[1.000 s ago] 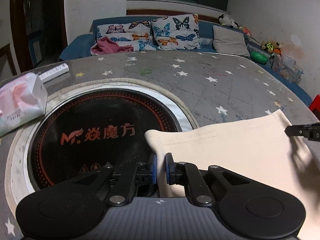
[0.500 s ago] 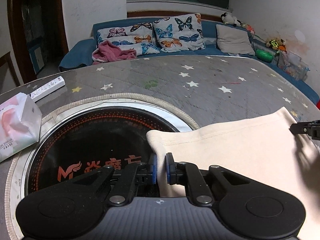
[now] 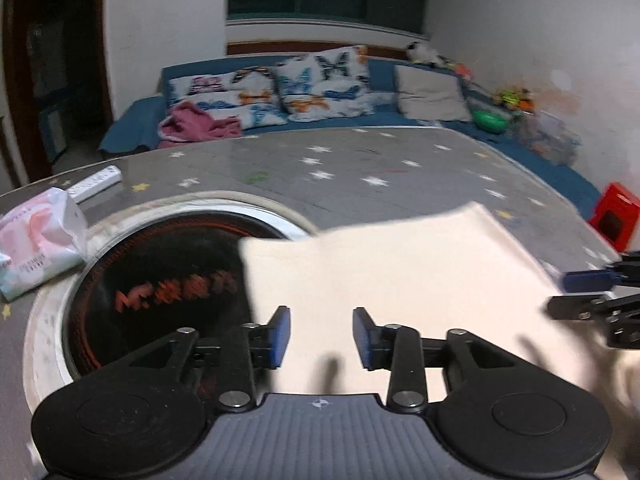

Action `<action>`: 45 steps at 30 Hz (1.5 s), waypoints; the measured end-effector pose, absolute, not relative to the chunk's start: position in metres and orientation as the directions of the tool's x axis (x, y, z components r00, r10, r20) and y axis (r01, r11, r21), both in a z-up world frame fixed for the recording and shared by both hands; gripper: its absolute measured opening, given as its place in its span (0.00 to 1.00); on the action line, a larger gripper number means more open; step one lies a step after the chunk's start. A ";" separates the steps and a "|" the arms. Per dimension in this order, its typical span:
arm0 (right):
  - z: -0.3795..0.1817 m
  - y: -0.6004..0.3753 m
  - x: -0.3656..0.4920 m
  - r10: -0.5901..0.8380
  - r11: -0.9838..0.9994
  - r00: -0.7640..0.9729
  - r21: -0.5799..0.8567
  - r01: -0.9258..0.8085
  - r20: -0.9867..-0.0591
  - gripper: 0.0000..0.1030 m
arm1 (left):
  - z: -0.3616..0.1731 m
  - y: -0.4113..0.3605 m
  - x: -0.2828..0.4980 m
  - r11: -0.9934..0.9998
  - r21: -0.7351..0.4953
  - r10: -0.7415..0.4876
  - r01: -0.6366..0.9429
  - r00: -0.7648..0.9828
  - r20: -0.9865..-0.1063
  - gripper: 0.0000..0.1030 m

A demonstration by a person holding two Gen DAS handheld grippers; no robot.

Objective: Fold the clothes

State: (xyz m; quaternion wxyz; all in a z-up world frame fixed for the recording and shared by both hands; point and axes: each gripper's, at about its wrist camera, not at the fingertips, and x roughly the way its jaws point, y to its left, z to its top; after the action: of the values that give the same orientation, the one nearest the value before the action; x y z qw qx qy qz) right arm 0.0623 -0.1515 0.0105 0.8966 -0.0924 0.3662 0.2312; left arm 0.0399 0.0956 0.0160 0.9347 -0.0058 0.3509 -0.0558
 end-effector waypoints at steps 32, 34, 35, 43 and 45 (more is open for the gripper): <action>0.003 -0.121 -0.051 0.470 0.696 0.556 -0.100 -0.711 -0.685 0.52 | 0.017 0.137 -0.119 0.984 -0.002 0.143 -0.176 0.807 -0.573 0.57; -0.003 -0.111 -0.054 0.484 0.669 0.530 -0.097 -0.737 -0.696 0.52 | 0.018 0.158 -0.123 0.967 0.007 0.209 -0.253 0.785 -0.583 0.58; -0.006 -0.105 -0.055 0.490 0.655 0.517 -0.095 -0.750 -0.702 0.52 | 0.017 0.165 -0.125 0.960 0.013 0.232 -0.278 0.775 -0.588 0.58; -0.013 -0.104 -0.057 0.493 0.643 0.494 -0.083 -0.762 -0.716 0.53 | -0.002 0.199 -0.122 0.921 -0.020 0.283 -0.388 0.706 -0.649 0.64; -0.013 -0.106 -0.058 0.491 0.644 0.495 -0.083 -0.760 -0.717 0.54 | -0.007 0.204 -0.119 0.914 -0.031 0.286 -0.405 0.695 -0.659 0.62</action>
State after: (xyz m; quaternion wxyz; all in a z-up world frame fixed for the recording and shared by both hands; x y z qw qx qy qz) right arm -0.0576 -0.1056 -0.0135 0.8414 -0.1988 0.3380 0.3718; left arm -0.1191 0.2037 -0.0068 0.9166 -0.0870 0.3417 0.1884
